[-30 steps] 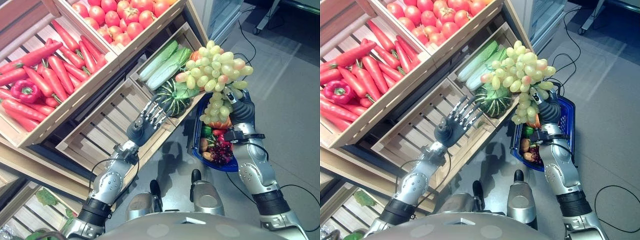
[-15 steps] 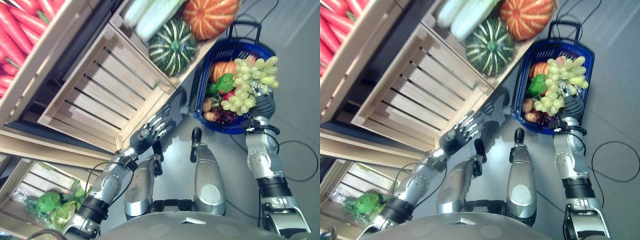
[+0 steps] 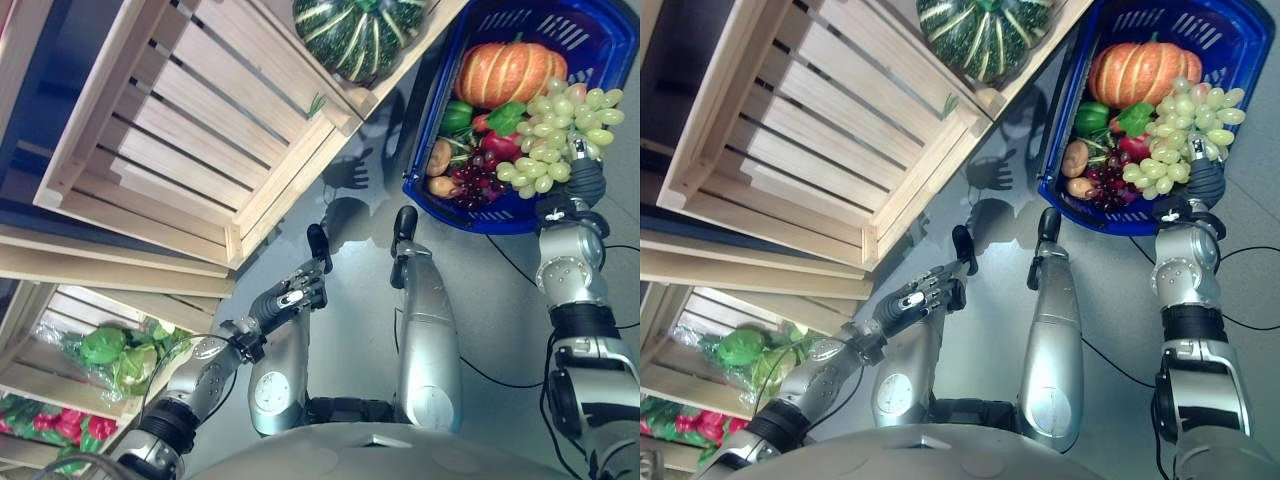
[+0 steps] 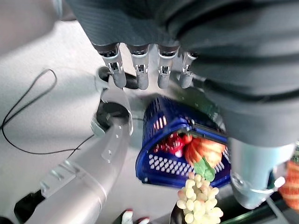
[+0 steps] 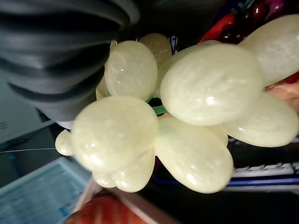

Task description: Pick up fruits and vegetables into the basket

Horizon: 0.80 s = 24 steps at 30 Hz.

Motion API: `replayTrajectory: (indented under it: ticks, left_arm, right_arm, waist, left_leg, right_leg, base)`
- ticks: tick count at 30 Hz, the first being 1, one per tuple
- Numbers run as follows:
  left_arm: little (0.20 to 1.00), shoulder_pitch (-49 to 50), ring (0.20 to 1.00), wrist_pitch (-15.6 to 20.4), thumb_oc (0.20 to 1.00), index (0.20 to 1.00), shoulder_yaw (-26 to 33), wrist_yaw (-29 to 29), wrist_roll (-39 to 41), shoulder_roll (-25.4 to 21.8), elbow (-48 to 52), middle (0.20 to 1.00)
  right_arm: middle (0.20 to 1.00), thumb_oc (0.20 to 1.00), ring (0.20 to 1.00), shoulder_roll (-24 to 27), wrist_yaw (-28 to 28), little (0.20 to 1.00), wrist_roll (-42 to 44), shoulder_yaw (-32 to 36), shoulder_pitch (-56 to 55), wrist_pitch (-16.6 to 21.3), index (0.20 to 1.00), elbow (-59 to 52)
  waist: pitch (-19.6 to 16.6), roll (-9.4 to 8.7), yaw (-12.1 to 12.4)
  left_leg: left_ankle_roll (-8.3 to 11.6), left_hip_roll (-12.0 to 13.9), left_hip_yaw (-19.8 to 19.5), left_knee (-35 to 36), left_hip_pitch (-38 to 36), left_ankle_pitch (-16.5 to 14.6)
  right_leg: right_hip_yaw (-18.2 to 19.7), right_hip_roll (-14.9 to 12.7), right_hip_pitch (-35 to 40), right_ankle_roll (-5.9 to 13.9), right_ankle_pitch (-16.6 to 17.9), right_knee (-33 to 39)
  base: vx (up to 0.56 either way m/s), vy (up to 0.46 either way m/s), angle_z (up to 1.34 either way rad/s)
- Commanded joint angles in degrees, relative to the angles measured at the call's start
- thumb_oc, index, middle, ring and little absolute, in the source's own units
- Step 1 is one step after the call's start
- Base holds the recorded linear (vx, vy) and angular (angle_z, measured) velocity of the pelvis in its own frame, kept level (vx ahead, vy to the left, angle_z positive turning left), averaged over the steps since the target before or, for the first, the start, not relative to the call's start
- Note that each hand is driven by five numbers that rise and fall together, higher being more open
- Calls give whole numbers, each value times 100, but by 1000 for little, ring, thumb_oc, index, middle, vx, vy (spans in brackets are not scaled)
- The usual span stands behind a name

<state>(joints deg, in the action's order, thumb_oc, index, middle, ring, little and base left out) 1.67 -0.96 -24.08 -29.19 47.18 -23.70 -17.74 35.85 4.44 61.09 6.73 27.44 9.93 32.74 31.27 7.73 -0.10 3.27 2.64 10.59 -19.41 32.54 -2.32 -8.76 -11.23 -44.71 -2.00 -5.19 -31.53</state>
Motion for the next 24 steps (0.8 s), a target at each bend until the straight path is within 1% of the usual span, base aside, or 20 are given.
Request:
replayTrajectory:
  ticks: [1,3,8,11,12,13,14,16,19,24]
  left_arm:
    - [1000,420,1000,231,1000,1000,-407,-54,-84,-58,129,1000]
    - [1000,407,1000,213,1000,1000,-428,-1,-36,-67,117,1000]
    - [1000,397,1000,380,1000,1000,-545,17,-89,-212,191,1000]
    - [1000,351,1000,439,1000,1000,-663,102,-152,-308,252,1000]
    - [1000,352,1000,498,1000,1000,-686,83,-165,-324,241,1000]
    - [1000,345,1000,532,1000,1000,-716,108,-186,-341,253,1000]
    - [1000,337,1000,541,1000,1000,-744,159,-216,-387,279,1000]
    - [1000,312,1000,629,1000,1000,-816,188,-224,-393,259,1000]
    - [1000,270,1000,636,1000,1000,-881,243,-203,-407,257,1000]
    - [1000,218,1000,783,1000,1000,-1021,334,-279,-346,136,1000]
  right_arm:
    - [200,200,200,833,-102,200,161,187,280,-157,200,189]
    - [200,200,200,952,-36,200,152,147,462,-317,200,456]
    - [200,200,200,1267,138,200,344,-84,987,-754,200,1430]
    - [200,200,200,1388,-58,200,328,-233,1218,-1086,200,1848]
    - [200,200,200,1413,-111,200,408,-274,1287,-1190,200,1974]
    - [200,200,200,1412,-147,200,470,-290,1330,-1215,200,2118]
    - [200,200,200,1429,-174,200,673,-272,1363,-1316,200,2304]
    - [200,200,200,1406,-229,200,796,-260,1420,-1360,200,2515]
    - [200,200,200,1376,-266,200,880,-217,1447,-1445,200,2696]
    - [200,200,200,1303,237,200,1367,-65,1562,-1419,200,3095]
  waist:
    - [-148,582,-7]
    - [-148,613,45]
    - [-148,681,253]
    - [-148,701,337]
    - [-148,707,365]
    - [-148,708,393]
    - [-148,699,422]
    - [-148,692,445]
    - [-148,700,469]
    - [-148,721,498]
  left_leg:
    - [-27,127,20,-306,654,-82]
    - [-33,113,-13,-374,820,-91]
    - [-100,128,-169,-659,1360,-144]
    - [-150,116,-274,-776,1657,-160]
    - [-162,111,-302,-823,1743,-166]
    - [-175,108,-341,-863,1834,-177]
    - [-198,101,-385,-945,1969,-206]
    - [-213,101,-417,-1001,2077,-224]
    - [-226,97,-439,-1046,2193,-232]
    - [-235,72,-475,-1118,2334,-246]
  right_leg:
    - [-248,-16,-284,366,-697,-802]
    - [-259,-41,-448,346,-713,-898]
    - [-296,-109,-947,278,-788,-1230]
    - [-302,-130,-1211,247,-796,-1351]
    - [-304,-134,-1283,240,-805,-1402]
    - [-294,-137,-1363,234,-812,-1447]
    - [-299,-153,-1479,234,-817,-1512]
    - [-301,-152,-1549,236,-813,-1529]
    - [-311,-165,-1643,241,-806,-1560]
    - [-276,-178,-1764,260,-770,-1583]
  base:
    - [-19,-143,9]
    - [-14,-114,12]
    - [-5,-142,16]
    - [-7,-114,13]
    - [-11,-92,10]
    - [-18,-112,9]
    - [-15,-102,6]
    - [-10,-67,7]
    - [-18,-37,9]
    - [-19,-6,4]
